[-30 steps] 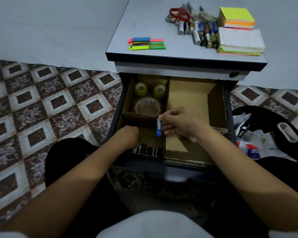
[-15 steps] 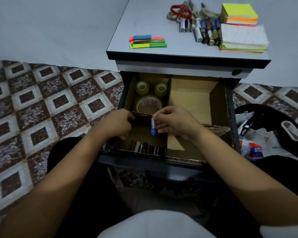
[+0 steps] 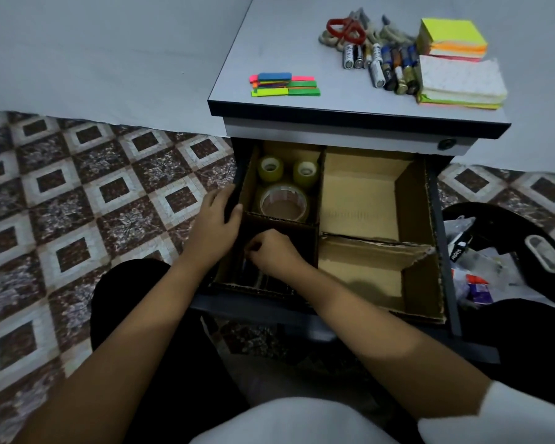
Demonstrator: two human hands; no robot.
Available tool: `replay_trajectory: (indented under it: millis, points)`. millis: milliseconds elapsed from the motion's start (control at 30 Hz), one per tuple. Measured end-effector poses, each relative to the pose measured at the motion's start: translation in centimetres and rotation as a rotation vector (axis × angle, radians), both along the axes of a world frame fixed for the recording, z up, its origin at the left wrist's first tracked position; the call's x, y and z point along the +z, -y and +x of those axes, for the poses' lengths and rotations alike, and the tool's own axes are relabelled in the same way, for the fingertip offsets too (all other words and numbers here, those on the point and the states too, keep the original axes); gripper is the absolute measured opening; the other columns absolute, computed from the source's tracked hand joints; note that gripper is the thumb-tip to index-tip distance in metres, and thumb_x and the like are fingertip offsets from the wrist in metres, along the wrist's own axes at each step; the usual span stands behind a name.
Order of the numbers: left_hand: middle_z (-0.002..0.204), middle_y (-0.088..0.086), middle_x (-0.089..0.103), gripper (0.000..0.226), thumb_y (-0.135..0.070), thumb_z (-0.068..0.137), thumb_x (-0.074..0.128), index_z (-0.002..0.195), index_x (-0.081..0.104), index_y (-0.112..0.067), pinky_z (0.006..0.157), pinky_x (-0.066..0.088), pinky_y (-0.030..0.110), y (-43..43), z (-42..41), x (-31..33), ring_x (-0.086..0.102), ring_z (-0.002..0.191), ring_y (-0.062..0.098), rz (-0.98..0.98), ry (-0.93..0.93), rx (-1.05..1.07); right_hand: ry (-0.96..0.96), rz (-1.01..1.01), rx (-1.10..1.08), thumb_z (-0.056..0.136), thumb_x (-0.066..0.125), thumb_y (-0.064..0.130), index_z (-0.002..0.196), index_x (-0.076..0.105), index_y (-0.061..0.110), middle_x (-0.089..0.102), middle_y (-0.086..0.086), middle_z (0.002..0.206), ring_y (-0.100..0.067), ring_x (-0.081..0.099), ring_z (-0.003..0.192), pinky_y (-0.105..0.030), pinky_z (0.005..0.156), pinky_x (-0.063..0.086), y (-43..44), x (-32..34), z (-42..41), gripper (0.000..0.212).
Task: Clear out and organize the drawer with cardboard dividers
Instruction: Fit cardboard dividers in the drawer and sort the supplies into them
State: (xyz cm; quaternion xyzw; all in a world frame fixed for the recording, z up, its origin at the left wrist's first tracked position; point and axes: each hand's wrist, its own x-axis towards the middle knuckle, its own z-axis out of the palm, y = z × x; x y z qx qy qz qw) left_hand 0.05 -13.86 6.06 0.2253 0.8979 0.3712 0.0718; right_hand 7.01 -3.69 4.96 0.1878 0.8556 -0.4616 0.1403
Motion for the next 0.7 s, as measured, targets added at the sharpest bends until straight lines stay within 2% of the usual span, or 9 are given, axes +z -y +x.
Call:
replay_trajectory:
  millis: [200,300,533,700]
  points:
    - [0.149,0.006,0.034,0.048,-0.026,0.1,0.039,0.146,0.029,-0.017,0.101,0.023,0.021,0.0,-0.2,-0.6,0.031,0.137,0.019,0.035,0.083,-0.01,0.032,0.106,0.09,0.09,0.053,0.01,0.1,0.066,-0.002,0.066,-0.019,0.104,-0.032,0.061,0.099,-0.027,0.07,0.041,-0.2,-1.8,-0.6,0.02]
    - [0.149,0.006,0.035,0.048,-0.027,0.1,0.039,0.146,0.029,-0.019,0.101,0.023,0.019,0.0,-0.2,-0.7,0.031,0.136,0.017,0.049,0.09,0.005,0.013,0.189,0.179,0.089,0.053,0.008,0.101,0.066,-0.003,0.066,-0.02,0.105,-0.034,0.061,0.099,-0.034,0.08,0.049,-0.1,-2.5,-0.7,0.02]
    - [0.15,0.003,0.034,0.048,-0.028,0.1,0.039,0.146,0.028,-0.021,0.1,0.022,0.019,0.1,-0.3,-0.9,0.031,0.137,0.016,0.063,0.095,0.005,-0.018,0.234,0.427,0.084,0.051,-0.002,0.11,0.07,0.024,0.057,-0.005,0.13,-0.026,0.05,0.12,-0.037,0.102,0.043,0.0,-2.6,-0.6,0.041]
    - [0.15,0.004,0.034,0.047,-0.027,0.1,0.039,0.146,0.029,-0.02,0.101,0.022,0.021,0.1,-0.3,-1.1,0.03,0.137,0.017,0.076,0.088,0.001,0.009,0.184,0.487,0.08,0.043,-0.013,0.11,0.07,0.013,0.065,-0.005,0.121,-0.022,0.057,0.114,-0.034,0.099,0.046,-0.2,-2.2,-0.5,0.048]
